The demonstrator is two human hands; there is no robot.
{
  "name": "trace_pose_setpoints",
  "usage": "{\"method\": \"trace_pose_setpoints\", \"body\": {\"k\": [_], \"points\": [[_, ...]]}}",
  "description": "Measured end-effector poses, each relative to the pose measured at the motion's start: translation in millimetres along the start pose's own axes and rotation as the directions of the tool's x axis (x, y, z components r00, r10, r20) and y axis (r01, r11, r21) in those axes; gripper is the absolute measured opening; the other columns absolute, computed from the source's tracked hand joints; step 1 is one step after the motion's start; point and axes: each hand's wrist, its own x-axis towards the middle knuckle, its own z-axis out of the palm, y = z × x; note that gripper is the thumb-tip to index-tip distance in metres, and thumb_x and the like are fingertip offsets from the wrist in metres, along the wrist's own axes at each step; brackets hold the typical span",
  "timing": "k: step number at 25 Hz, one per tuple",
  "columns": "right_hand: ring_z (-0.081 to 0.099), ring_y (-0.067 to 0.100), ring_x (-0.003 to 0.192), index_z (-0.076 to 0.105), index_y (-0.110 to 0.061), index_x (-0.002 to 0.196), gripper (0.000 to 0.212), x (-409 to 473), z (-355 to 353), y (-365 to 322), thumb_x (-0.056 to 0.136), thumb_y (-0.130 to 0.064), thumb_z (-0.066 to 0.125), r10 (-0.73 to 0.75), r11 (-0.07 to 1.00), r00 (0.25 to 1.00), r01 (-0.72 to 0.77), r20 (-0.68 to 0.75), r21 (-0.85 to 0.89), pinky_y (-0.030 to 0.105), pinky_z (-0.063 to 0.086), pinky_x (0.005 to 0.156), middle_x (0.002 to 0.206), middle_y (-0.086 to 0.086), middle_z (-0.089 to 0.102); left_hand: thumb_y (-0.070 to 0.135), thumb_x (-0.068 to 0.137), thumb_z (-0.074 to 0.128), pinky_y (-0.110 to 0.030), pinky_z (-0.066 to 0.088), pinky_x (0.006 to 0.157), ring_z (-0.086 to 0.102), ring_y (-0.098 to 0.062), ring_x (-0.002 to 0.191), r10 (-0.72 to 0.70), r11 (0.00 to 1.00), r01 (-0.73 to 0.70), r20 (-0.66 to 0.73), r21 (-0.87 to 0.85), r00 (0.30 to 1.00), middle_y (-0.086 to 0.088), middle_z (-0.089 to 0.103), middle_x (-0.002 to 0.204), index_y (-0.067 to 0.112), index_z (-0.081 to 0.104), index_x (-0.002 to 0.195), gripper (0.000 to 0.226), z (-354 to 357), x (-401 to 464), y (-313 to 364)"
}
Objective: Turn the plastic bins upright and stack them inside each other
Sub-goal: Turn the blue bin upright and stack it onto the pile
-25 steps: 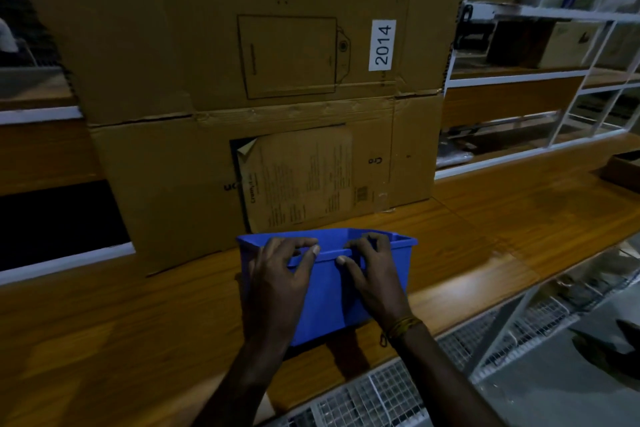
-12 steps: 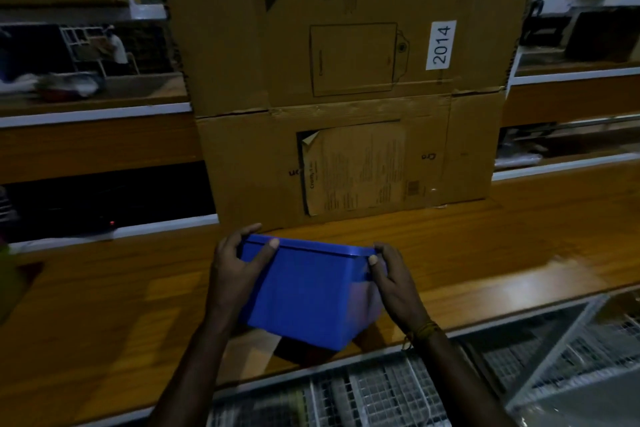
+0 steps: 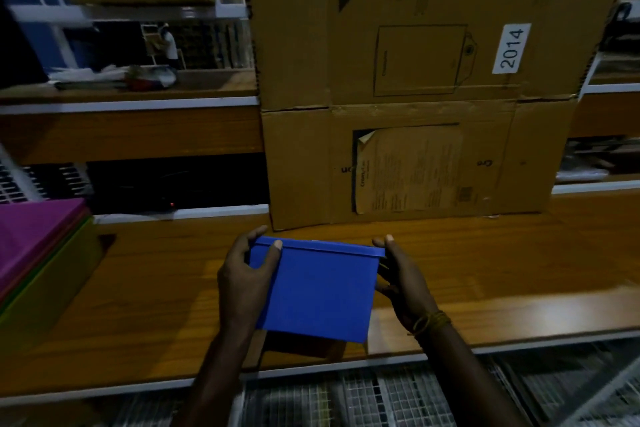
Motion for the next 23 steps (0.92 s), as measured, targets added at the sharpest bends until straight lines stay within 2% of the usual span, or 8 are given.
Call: {"method": "trace_pose_setpoints", "body": {"k": [3,6,8,11,13,18,21,23], "points": [[0.062,0.01,0.103,0.07,-0.025,0.098,0.027,-0.2,37.0,-0.1,0.098,-0.04,0.048,0.024,0.997,1.0,-0.023,0.02,-0.08,0.037,0.051,0.081,0.104,-0.007,0.07,0.035,0.092,0.06,-0.016,0.048,0.052,0.063,0.003,0.077,-0.044,0.999,0.044,-0.042,0.01,0.998,0.018,0.061,0.091,0.03,0.059,0.118,0.027,-30.8,10.9,-11.8],[0.065,0.023,0.101,0.068,-0.01,0.106,0.03,4.3,68.0,8.9,0.098,-0.032,0.049,0.045,0.982,0.998,-0.039,0.032,-0.182,0.034,0.052,0.074,0.106,0.008,0.07,0.033,0.093,0.06,-0.021,0.046,0.054,0.061,-0.002,0.079,-0.143,0.989,0.144,-0.063,0.019,0.988,0.006,0.064,0.097,0.025,0.06,0.118,0.027,-59.3,24.8,-32.4],[0.066,0.023,0.097,0.067,-0.009,0.111,0.027,6.3,88.7,15.7,0.098,-0.027,0.05,0.049,0.975,0.999,-0.043,0.023,-0.219,0.033,0.054,0.072,0.105,0.008,0.069,0.032,0.093,0.06,-0.022,0.045,0.052,0.059,-0.002,0.076,-0.187,0.98,0.19,-0.058,0.061,0.981,0.002,0.065,0.099,0.023,0.061,0.118,0.027,-77.2,32.5,-46.7],[0.063,0.016,0.093,0.064,-0.014,0.118,0.024,15.2,106.1,31.3,0.098,-0.015,0.05,0.044,0.944,0.999,-0.042,-0.003,-0.326,0.038,0.056,0.083,0.102,-0.003,0.065,0.033,0.094,0.059,-0.022,0.043,0.053,0.057,-0.004,0.074,-0.241,0.962,0.24,-0.007,0.132,0.971,-0.003,0.066,0.102,0.02,0.062,0.118,0.027,-92.6,47.2,-66.7],[0.064,0.022,0.101,0.063,-0.013,0.124,0.029,20.9,118.2,44.7,0.097,-0.012,0.051,0.052,0.912,0.999,-0.051,-0.008,-0.408,0.047,0.053,0.094,0.112,0.003,0.067,0.034,0.094,0.058,-0.023,0.043,0.055,0.055,-0.004,0.073,-0.298,0.94,0.285,0.048,0.188,0.953,-0.004,0.066,0.104,0.019,0.062,0.117,0.027,-100.5,58.7,-83.7],[0.062,0.03,0.105,0.063,-0.017,0.123,0.03,29.8,143.3,71.5,0.097,-0.011,0.05,0.064,0.846,0.997,-0.08,-0.049,-0.527,0.053,0.05,0.097,0.117,0.009,0.067,0.025,0.094,0.056,-0.031,0.048,0.075,0.062,-0.021,0.099,-0.366,0.897,0.296,0.176,0.327,0.914,-0.005,0.067,0.119,0.018,0.064,0.12,0.028,-110.9,74.1,-125.2],[0.06,0.031,0.112,0.055,-0.018,0.134,0.038,35.0,158.7,84.8,0.096,-0.015,0.052,0.036,0.785,0.996,-0.075,-0.076,-0.615,0.049,0.049,0.099,0.131,0.012,0.062,0.013,0.094,0.052,-0.035,0.054,0.065,0.065,-0.019,0.081,-0.384,0.895,0.298,0.234,0.332,0.893,-0.006,0.069,0.107,0.021,0.063,0.119,0.028,-120.3,75.6,-141.4],[0.058,0.029,0.116,0.046,-0.019,0.141,0.047,37.6,172.8,92.3,0.096,-0.02,0.055,0.005,0.709,0.996,-0.069,-0.093,-0.702,0.04,0.049,0.095,0.134,0.011,0.058,0.006,0.091,0.05,-0.033,0.048,0.054,0.061,-0.021,0.065,-0.389,0.895,0.29,0.277,0.338,0.878,-0.013,0.07,0.097,0.021,0.063,0.115,0.031,-125.7,76.4,-152.4]]}}
